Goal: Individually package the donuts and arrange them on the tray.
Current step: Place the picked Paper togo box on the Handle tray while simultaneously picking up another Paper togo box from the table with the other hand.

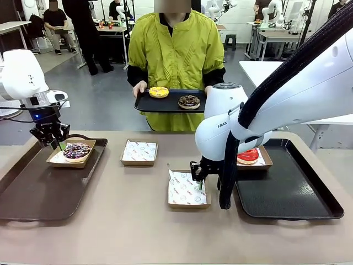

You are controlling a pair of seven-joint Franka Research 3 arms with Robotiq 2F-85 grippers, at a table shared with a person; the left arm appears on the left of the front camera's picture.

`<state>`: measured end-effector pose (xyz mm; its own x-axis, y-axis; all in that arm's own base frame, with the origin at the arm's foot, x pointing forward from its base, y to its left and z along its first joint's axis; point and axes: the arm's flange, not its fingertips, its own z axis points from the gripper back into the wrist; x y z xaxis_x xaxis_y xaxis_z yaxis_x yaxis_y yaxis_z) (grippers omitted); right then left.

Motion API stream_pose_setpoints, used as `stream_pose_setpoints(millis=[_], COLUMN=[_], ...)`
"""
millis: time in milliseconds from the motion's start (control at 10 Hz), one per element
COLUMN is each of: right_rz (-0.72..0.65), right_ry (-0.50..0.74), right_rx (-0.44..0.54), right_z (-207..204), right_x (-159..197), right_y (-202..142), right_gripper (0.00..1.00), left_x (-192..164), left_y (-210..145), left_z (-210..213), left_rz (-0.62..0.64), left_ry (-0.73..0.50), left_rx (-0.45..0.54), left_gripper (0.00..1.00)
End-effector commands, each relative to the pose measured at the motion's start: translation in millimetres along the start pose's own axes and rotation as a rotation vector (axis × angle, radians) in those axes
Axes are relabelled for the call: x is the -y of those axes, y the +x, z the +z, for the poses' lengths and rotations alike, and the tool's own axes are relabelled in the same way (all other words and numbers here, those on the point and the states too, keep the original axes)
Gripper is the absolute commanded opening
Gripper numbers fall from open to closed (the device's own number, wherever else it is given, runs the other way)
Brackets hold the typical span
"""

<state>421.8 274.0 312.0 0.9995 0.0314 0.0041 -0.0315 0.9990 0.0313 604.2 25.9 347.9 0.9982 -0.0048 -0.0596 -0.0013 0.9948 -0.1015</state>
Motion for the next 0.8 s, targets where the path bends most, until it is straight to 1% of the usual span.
stream_pose_setpoints(millis=[0,100,200,300,400,600,700], right_rz=[-0.028,-0.033,-0.037,-0.039,-0.043,-0.050,-0.055], right_ry=[-0.049,-0.055,-0.058,-0.059,-0.057,-0.054,-0.052], right_rx=[0.031,0.036,0.039,0.039,0.040,0.044,0.045], right_z=[0.4,0.8,1.7,1.8,2.4,3.7,4.8], right_x=[-4.3,-5.6,-6.4,-6.9,-6.9,-7.2,-6.9], right_y=[-8.6,-9.1,-9.1,-8.8,-8.0,-6.0,-4.4], right_gripper=[0.00,0.14,0.04,0.00,0.00,0.00,0.00], left_x=[-5.4,-5.5,-5.6,-2.7,-2.6,-2.7,-3.0], left_y=[4.9,5.1,4.9,4.0,3.2,1.1,-0.4], left_z=[1.2,1.2,2.1,4.7,5.6,9.1,10.8], left_rz=[-0.019,-0.020,-0.023,-0.025,-0.024,-0.020,-0.019], left_ry=[-0.035,-0.041,-0.046,-0.050,-0.054,-0.064,-0.070], left_rx=[0.007,0.002,0.001,0.003,0.002,0.000,0.000], left_gripper=[1.00,1.00,0.88,0.98,1.00,1.00,0.98])
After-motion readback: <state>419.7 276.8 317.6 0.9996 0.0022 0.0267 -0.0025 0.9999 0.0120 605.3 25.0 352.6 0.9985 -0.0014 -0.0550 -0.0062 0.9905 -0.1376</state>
